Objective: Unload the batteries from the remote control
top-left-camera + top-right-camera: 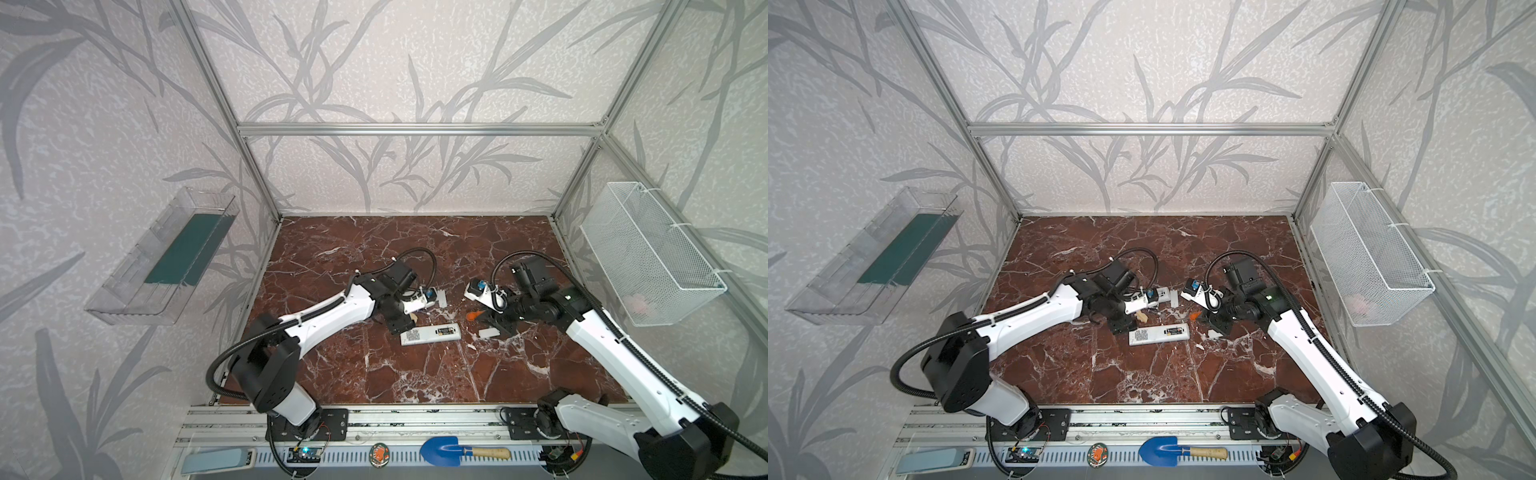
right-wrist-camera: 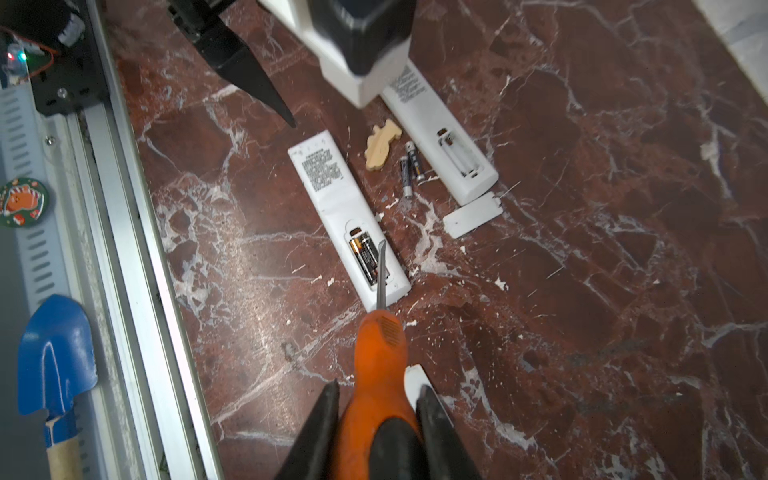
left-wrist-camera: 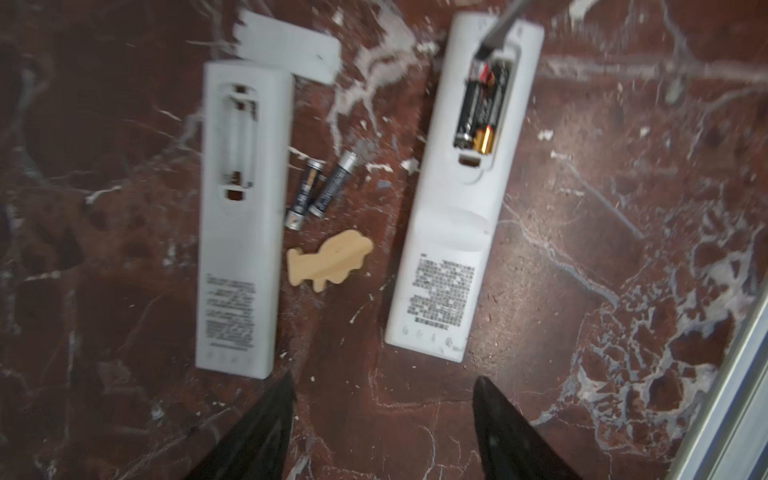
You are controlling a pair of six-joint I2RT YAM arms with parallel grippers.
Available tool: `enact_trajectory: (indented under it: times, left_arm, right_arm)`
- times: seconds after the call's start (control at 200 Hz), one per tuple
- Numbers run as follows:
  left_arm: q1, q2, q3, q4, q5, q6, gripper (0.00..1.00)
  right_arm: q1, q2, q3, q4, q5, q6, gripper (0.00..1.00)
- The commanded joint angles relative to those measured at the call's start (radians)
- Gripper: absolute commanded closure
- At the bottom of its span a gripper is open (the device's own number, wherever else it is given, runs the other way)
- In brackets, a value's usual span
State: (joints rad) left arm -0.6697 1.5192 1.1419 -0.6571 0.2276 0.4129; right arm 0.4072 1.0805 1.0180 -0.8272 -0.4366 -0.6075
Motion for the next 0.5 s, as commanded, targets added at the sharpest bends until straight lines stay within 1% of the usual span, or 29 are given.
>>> enact_trajectory:
  times: [0.0,0.11,0.175,0.265,0.365,0.425,0.5]
  left_arm:
    - [0.09,-0.092,0.035,0.081,0.163,-0.313,0.25]
    - [0.199,-0.145,0.003,0.277,0.332,-0.659,0.24]
    - [0.228,-0.162,-0.023,0.408,0.394,-0.827,0.24]
    - [0.23,-0.187,-0.08,0.599,0.42,-0.998,0.25]
    - [0.229,-0.193,-0.172,0.886,0.407,-1.254,0.28]
    - [0.224,-0.171,-0.211,1.069,0.424,-1.351,0.29]
    - [0.215,-0.135,-0.233,1.209,0.422,-1.471,0.32]
  right_arm:
    - [-0.029,-0.045,-0.01,0.162,-0.12,0.098,1.0]
    - [-0.048,-0.066,-0.028,0.313,-0.136,0.191,1.0]
    - [-0.056,-0.062,-0.022,0.377,-0.141,0.24,1.0]
    - [-0.057,-0.051,-0.013,0.462,-0.154,0.308,1.0]
    - [-0.057,-0.032,-0.013,0.571,-0.212,0.398,1.0]
    - [-0.058,-0.023,-0.013,0.637,-0.227,0.463,1.0]
    - [-0.058,-0.016,-0.015,0.709,-0.238,0.527,1.0]
